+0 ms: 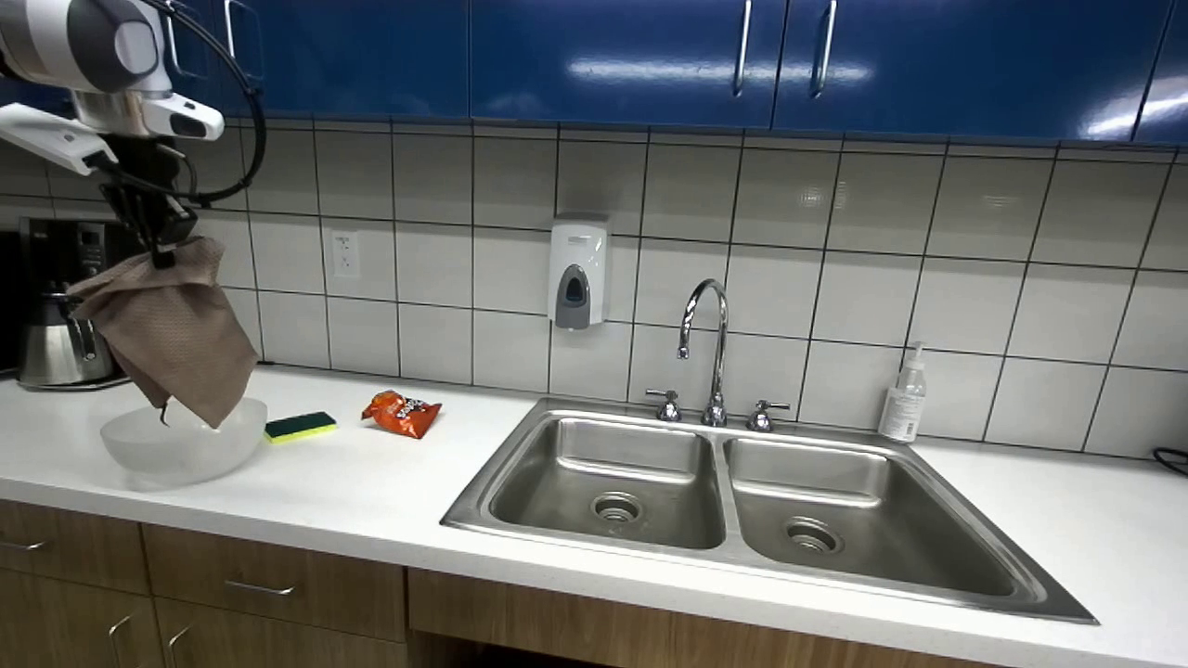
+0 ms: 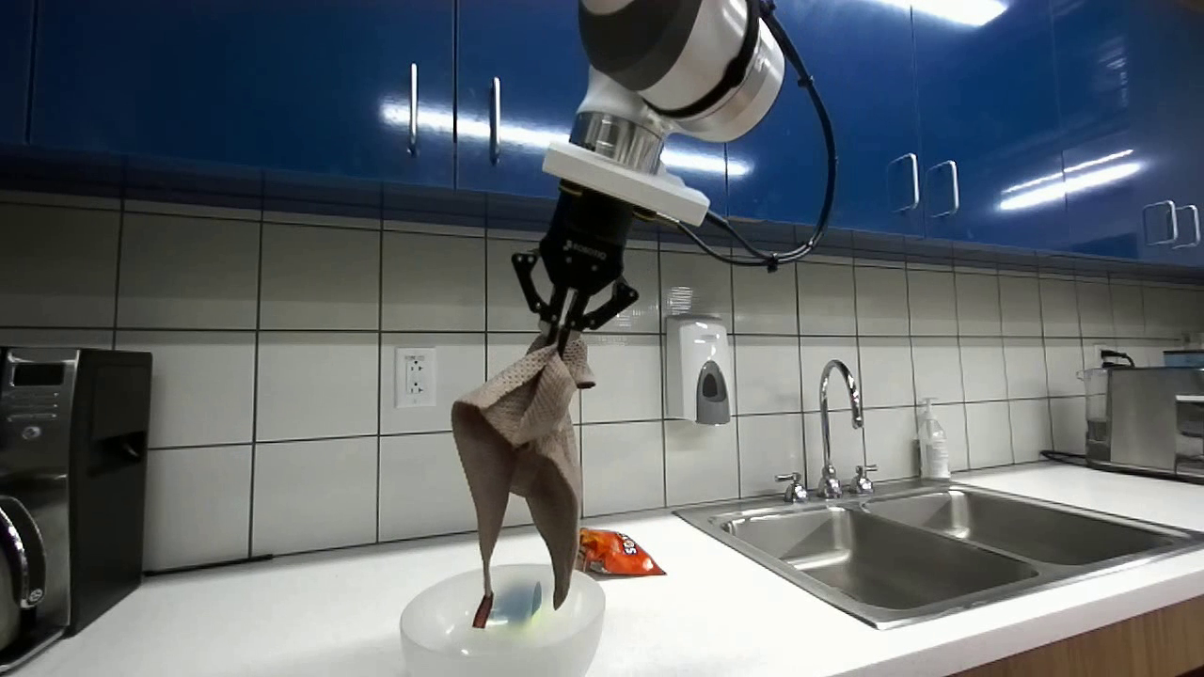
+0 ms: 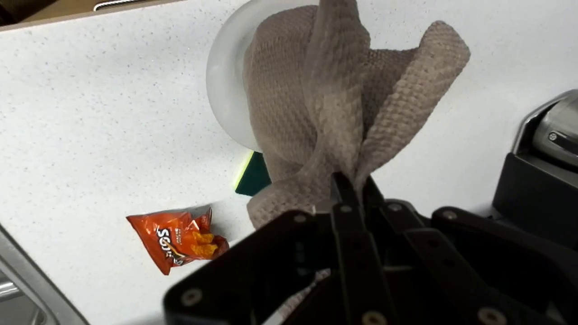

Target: Put the brown towel in the bowl

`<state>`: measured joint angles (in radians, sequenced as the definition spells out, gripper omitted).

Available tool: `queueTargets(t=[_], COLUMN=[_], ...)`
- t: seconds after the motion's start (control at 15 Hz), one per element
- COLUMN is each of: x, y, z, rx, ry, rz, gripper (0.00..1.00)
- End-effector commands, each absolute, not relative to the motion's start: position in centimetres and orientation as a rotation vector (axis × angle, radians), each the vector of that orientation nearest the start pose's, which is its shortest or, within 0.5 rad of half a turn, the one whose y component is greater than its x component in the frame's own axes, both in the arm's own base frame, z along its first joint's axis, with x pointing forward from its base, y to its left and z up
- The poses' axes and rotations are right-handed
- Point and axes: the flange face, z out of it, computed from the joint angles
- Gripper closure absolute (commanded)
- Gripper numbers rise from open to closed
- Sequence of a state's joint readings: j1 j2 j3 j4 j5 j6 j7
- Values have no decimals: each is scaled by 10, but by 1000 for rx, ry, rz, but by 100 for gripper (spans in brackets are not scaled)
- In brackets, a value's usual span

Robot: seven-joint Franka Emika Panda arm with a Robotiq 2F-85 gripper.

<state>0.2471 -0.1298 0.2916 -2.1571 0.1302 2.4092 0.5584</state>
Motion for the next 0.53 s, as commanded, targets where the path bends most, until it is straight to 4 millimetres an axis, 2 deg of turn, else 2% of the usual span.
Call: queueTargets(t=[0.0,0.47], x=[477,501], y=[294,305], z=[476,435], rx=[-2843,-2856], ry=[83,65], rz=[-387,-383], gripper=[98,98])
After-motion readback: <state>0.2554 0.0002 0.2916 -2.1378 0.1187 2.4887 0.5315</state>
